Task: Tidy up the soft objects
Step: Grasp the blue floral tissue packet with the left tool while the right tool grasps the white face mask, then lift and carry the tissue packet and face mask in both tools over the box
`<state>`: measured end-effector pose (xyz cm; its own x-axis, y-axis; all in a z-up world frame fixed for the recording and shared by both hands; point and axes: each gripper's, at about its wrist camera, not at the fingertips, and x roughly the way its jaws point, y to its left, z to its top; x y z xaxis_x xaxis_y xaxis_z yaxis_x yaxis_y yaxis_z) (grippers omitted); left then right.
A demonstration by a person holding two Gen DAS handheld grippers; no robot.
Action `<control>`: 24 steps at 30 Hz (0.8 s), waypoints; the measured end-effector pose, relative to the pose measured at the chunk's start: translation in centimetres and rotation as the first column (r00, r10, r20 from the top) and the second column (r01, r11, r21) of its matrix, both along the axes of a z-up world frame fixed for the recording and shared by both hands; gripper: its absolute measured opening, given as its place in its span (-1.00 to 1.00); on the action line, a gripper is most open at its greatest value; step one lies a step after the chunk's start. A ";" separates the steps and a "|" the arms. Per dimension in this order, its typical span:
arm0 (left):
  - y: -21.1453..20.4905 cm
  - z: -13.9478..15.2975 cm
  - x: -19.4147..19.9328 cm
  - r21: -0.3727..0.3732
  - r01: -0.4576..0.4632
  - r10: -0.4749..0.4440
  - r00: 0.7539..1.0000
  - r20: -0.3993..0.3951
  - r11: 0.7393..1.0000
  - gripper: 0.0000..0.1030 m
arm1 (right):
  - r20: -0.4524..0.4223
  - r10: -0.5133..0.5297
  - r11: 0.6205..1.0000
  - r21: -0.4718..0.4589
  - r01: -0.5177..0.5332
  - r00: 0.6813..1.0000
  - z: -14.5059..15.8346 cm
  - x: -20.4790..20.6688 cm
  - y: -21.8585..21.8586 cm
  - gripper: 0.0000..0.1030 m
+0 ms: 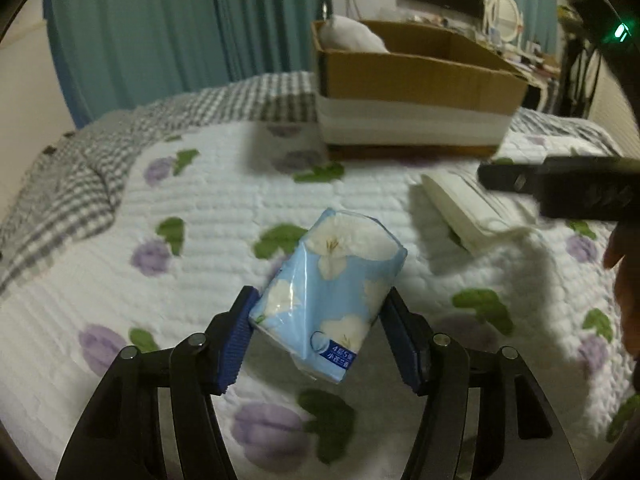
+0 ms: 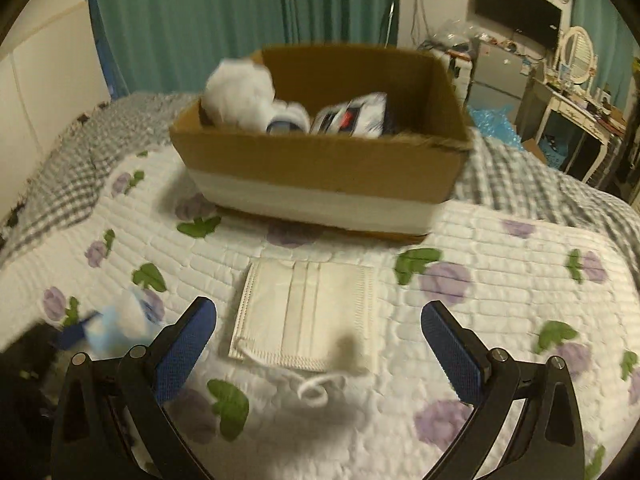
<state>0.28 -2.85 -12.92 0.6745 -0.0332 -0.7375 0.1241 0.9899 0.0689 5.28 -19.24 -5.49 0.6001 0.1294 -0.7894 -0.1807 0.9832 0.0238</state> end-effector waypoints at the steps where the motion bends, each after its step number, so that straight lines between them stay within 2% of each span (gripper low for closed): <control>1: 0.1 -0.1 0.1 0.009 -0.006 0.005 1.000 0.006 1.000 0.19 | -0.010 -0.002 1.000 -0.003 0.002 1.000 -0.6 0.4 0.2 1.00; 5: 1.0 -0.7 1.2 -0.007 -0.026 0.026 1.000 -0.016 1.000 0.19 | -0.077 -0.011 1.000 0.001 0.011 0.997 -3.7 2.0 0.4 0.99; 6: 1.1 -0.7 1.3 -0.010 -0.030 0.030 0.999 -0.017 1.000 0.19 | -0.107 -0.008 1.000 0.007 0.009 0.994 -4.5 2.3 0.4 0.94; 8: 1.2 -0.6 1.2 -0.014 -0.031 0.031 0.999 -0.013 0.999 0.19 | -0.141 -0.002 1.000 0.012 0.003 0.990 -5.3 2.3 0.4 0.42; 9: 1.1 -0.4 1.2 -0.015 -0.030 0.030 1.000 -0.009 0.999 0.19 | -0.148 -0.004 1.000 0.000 0.004 0.989 -5.5 2.2 0.4 0.32; 11: 1.0 -0.1 1.1 -0.015 -0.026 0.026 1.000 0.002 1.000 0.19 | -0.140 0.002 1.000 -0.008 -0.004 0.990 -5.2 1.8 0.4 -0.24; 12: 1.0 0.1 0.9 -0.016 -0.026 0.026 1.000 0.007 1.000 0.19 | -0.144 0.006 1.000 -0.006 -0.007 0.990 -5.0 1.7 0.4 -0.39; 13: 0.9 0.4 0.7 -0.017 -0.026 0.027 1.000 0.011 1.000 0.19 | -0.139 0.003 1.000 -0.012 -0.005 0.990 -4.6 1.3 0.4 -0.62; 14: 1.0 0.8 0.6 -0.021 -0.026 0.026 0.999 0.018 0.999 0.19 | -0.132 0.002 1.000 -0.022 -0.005 0.991 -4.3 1.0 0.4 -0.72; 19: 1.5 2.8 -0.3 -0.035 -0.032 0.034 0.997 0.065 0.999 0.19 | -0.109 0.010 1.000 -0.008 -0.011 0.994 -3.0 -1.3 0.1 -0.84; 24: 1.8 5.5 -1.6 -0.055 -0.036 0.042 0.992 0.118 0.998 0.19 | -0.051 0.002 1.000 0.018 -0.002 0.999 -0.4 -4.4 -0.6 -0.85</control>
<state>-1.33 -1.02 -7.44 0.7588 -0.0417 -0.6500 0.0795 0.9964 0.0288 0.85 -19.82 -5.89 0.5592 0.1448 -0.8163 -0.1808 0.9822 0.0504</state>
